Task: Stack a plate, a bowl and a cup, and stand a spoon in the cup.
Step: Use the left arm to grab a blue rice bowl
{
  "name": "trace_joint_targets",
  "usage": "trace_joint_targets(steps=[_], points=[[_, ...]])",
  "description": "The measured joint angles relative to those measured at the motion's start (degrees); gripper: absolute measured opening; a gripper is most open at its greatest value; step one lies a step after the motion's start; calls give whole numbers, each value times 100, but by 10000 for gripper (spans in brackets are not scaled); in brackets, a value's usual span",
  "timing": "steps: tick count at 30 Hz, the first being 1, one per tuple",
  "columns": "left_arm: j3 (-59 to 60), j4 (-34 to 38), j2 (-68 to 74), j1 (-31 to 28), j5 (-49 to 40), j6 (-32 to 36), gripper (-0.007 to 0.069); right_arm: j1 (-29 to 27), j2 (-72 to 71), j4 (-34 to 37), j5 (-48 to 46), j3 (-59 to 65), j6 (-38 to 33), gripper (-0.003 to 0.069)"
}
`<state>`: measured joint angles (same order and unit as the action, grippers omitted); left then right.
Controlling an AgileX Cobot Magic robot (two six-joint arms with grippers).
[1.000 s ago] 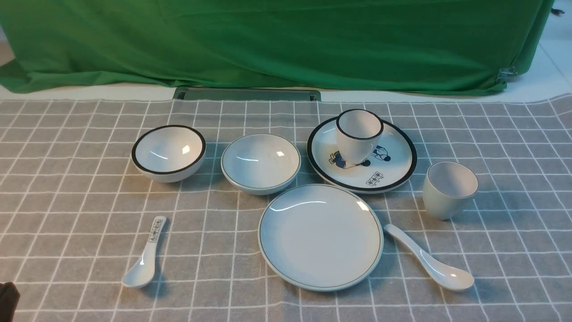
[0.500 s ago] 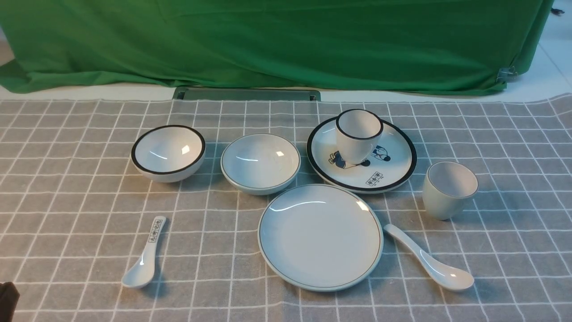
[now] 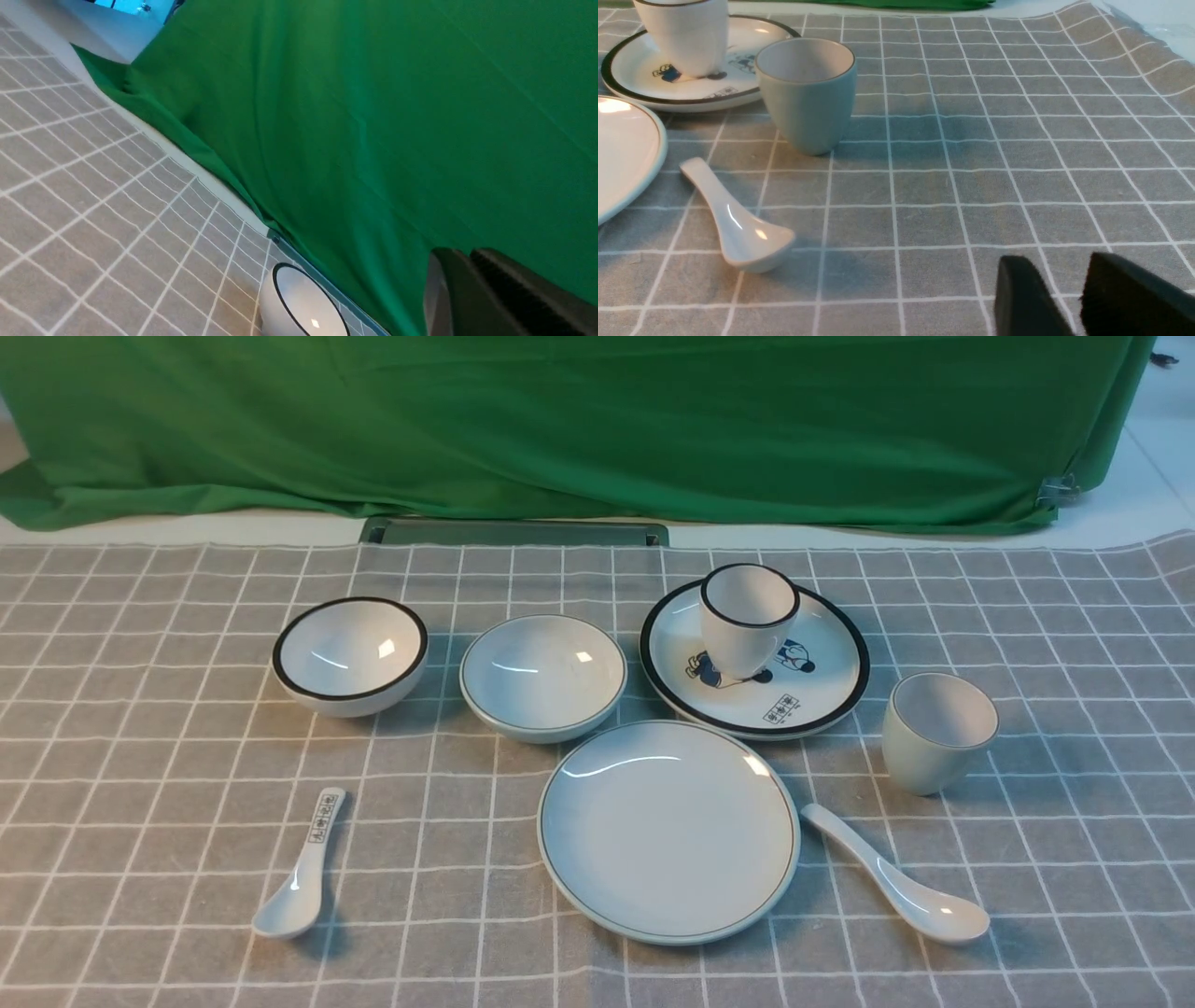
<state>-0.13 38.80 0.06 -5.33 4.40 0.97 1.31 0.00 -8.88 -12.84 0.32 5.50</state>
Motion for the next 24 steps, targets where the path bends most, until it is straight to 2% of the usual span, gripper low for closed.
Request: trace_joint_targets(steps=[1, 2, 4, 6, 8, 10, 11, 17, 21, 24], points=[[-164, -46, 18, 17, -216, 4, 17, 0, 0, 0, 0, 0, 0, 242], [-737, -387, 289, 104, -884, 232, 17, 0, 0, 0, 0, 0, 0, 242], [-1533, -622, 869, 239, -1697, 670, 17, 0, 0, 0, 0, 0, 0, 242], [-1865, -673, 1205, 297, -2119, 914, 17, 0, 0, 0, 0, 0, 0, 242], [-2711, -731, 2316, 418, -3422, 1570, 17, 0, 0, 0, 0, 0, 0, 242], [-2957, -731, 2681, 444, -3775, 1718, 17, 0, 0, 0, 0, 0, 0, 242], [-3337, -731, 3342, 583, -4110, 1874, 17, 0, 0, 0, 0, 0, 0, 242], [-3676, -757, 4525, 1270, -3845, 2124, 17, 0, 0, 0, 0, 0, 0, 242], [-3688, -764, 5110, 1876, -3772, 2767, 17, 0, 0, 0, 0, 0, 0, 242], [-3726, -746, 5287, 2184, -3767, 2967, 17, 0, 0, 10, 20, 0, 17, 242]])
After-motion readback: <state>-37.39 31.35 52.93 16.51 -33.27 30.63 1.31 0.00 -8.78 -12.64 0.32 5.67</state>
